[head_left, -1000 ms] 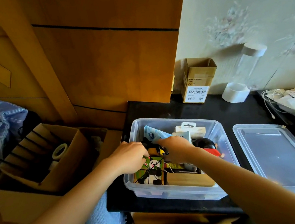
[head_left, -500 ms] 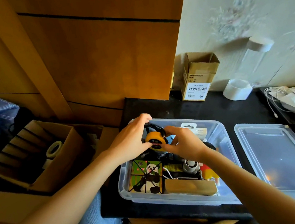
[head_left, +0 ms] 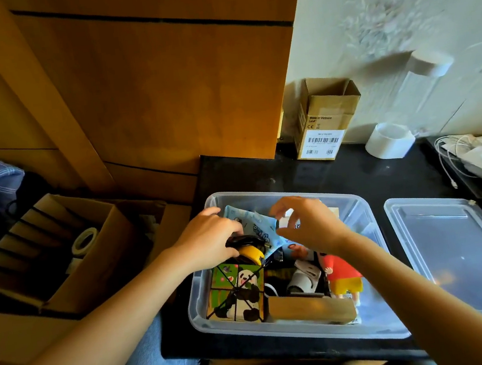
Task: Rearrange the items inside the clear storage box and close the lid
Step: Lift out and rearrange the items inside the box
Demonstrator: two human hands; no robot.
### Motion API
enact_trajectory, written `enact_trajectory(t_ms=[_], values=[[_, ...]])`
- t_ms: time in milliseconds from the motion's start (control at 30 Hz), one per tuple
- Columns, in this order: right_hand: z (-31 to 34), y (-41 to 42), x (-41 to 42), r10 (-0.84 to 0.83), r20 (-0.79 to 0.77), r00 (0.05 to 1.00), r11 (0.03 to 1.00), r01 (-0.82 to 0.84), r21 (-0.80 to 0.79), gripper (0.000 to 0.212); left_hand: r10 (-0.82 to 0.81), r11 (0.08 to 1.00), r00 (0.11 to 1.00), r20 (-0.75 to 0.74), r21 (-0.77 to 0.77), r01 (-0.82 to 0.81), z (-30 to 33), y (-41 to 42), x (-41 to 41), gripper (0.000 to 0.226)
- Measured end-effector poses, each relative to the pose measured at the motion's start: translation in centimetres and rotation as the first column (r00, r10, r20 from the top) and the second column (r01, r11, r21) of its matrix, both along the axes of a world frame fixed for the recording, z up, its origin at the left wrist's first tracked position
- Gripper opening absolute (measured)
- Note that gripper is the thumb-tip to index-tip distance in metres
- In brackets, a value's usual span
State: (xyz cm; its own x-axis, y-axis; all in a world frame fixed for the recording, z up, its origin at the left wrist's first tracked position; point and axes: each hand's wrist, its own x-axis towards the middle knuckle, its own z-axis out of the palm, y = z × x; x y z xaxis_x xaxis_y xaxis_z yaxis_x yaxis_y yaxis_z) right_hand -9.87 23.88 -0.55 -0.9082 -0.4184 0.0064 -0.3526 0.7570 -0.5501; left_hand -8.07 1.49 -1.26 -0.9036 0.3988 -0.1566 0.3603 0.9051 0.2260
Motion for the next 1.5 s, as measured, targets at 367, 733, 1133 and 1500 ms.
enact_trajectory(t_ms=[367, 733, 1133, 1500], values=[[-0.9, -4.5, -0.9, 0.053, -0.060, 0.997, 0.906, -0.022, 0.423, 0.029, -0.086, 0.996, 0.991, 0.105, -0.024, 0.089, 0.0, 0.0, 0.2, 0.048], [2.6, -0.8, 1.8, -0.127, -0.196, 0.972, 0.976, 0.087, -0.201, 0.026, 0.322, 0.791, 0.878, -0.355, 0.611, -0.043, 2.0, 1.1, 1.0, 0.060], [4.1, -0.8, 2.3, -0.190, -0.157, 0.969, 0.950, 0.141, -0.277, 0.026, 0.171, 0.813, 0.983, 0.071, 0.553, -0.181, 4.9, 0.6, 1.1, 0.022], [5.5, 0.5, 2.3, -0.282, 0.158, 0.947, 0.747, 0.319, -0.583, 0.004, 0.314, 0.469, 0.877, 0.365, 0.744, -0.477, 4.5, 0.6, 2.2, 0.020]])
